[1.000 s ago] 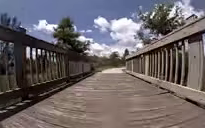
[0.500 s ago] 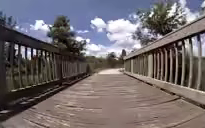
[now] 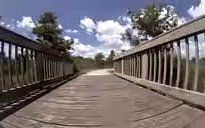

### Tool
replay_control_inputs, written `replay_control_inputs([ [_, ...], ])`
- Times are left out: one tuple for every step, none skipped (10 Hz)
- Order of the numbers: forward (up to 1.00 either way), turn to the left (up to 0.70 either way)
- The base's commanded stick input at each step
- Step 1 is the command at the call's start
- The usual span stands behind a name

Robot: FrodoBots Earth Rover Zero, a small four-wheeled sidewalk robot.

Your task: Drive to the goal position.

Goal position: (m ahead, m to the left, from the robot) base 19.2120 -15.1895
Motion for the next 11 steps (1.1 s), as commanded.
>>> replay_control_inputs([
  [0.70, 0.00],
  [0.70, 0.00],
  [0.70, 0.00],
  [0.70, 0.00],
  [0.70, 0.00],
  [0.70, 0.00],
  [0.70, 0.00],
  [0.70, 0.00],
  [0.70, 0.00],
  [0.70, 0.00],
  [0.70, 0.00],
])
